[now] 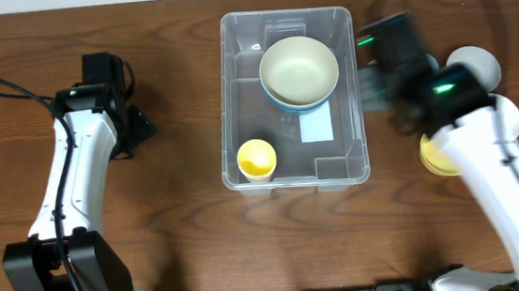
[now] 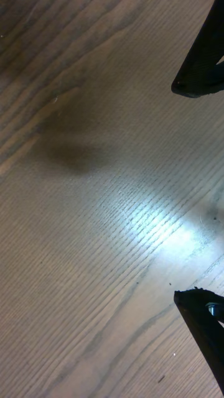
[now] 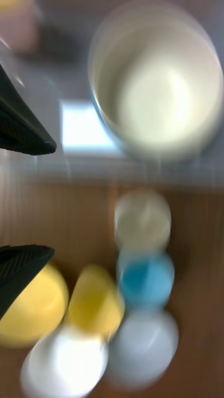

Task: Pack container
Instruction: 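Open the right gripper and move it back over the cups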

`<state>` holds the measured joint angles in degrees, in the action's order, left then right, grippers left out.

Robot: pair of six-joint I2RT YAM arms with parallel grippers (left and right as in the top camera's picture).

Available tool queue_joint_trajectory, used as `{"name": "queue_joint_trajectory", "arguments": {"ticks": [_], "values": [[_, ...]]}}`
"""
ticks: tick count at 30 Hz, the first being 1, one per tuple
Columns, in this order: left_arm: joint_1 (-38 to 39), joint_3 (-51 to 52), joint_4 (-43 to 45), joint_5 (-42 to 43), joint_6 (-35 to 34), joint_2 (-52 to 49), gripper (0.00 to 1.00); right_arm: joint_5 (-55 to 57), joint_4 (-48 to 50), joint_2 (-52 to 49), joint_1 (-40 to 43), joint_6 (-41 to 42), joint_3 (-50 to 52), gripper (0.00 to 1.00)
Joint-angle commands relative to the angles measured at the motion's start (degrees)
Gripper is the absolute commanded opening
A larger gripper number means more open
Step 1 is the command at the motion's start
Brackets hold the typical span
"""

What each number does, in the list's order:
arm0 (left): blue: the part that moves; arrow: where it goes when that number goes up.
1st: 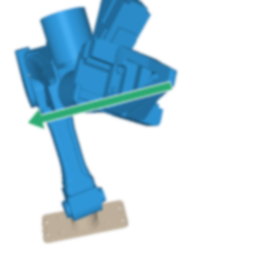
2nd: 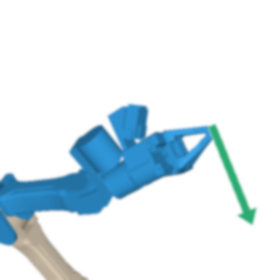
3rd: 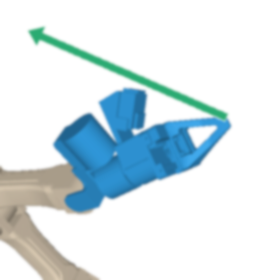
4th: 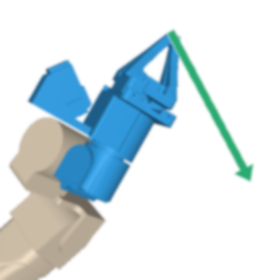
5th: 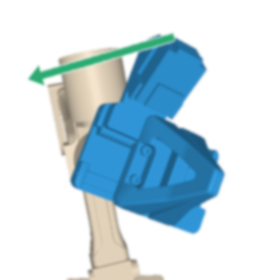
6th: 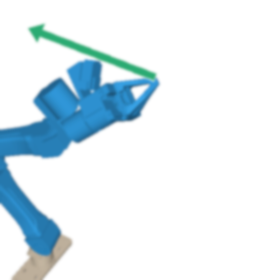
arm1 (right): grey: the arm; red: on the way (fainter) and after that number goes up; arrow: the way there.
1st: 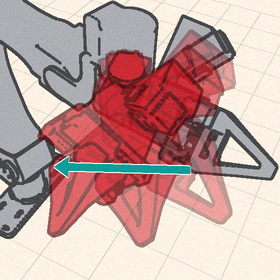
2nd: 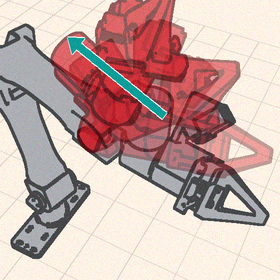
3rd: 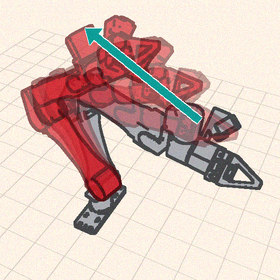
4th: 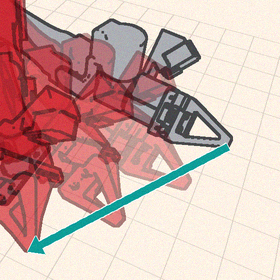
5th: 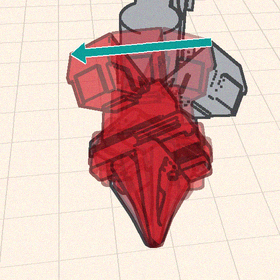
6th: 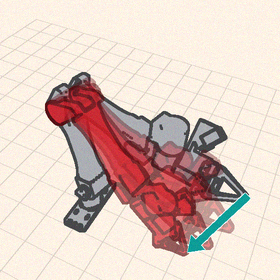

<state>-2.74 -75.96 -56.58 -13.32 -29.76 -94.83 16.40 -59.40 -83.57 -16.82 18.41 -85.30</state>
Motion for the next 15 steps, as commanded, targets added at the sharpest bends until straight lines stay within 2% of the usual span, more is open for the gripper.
{"name": "queue_joint_trajectory", "arguments": {"ticks": [1, 5, 8, 15], "values": [[-0.09, 0.09, -0.2, -0.9, 0.15, 0.22, 0.98, -0.72, -0.98, 0.39, 11.04, 2.73, -0.79, 0.49], [-0.09, 0.09, -0.2, -0.9, 0.15, 0.22, 0.98, -7.1, -0.81, -1.03, 23.65, 0.68, -0.46, 0.48], [-0.09, 0.09, -0.2, -0.9, 0.15, 0.22, 0.98, -10.86, 0.26, -2.84, 29.31, -1.33, -0.07, 0.48], [-0.09, 0.09, -0.2, -0.9, 0.15, 0.22, 0.98, -12.37, 1.6, -9.22, 32.63, -4.17, -0.04, 0.5]]}}
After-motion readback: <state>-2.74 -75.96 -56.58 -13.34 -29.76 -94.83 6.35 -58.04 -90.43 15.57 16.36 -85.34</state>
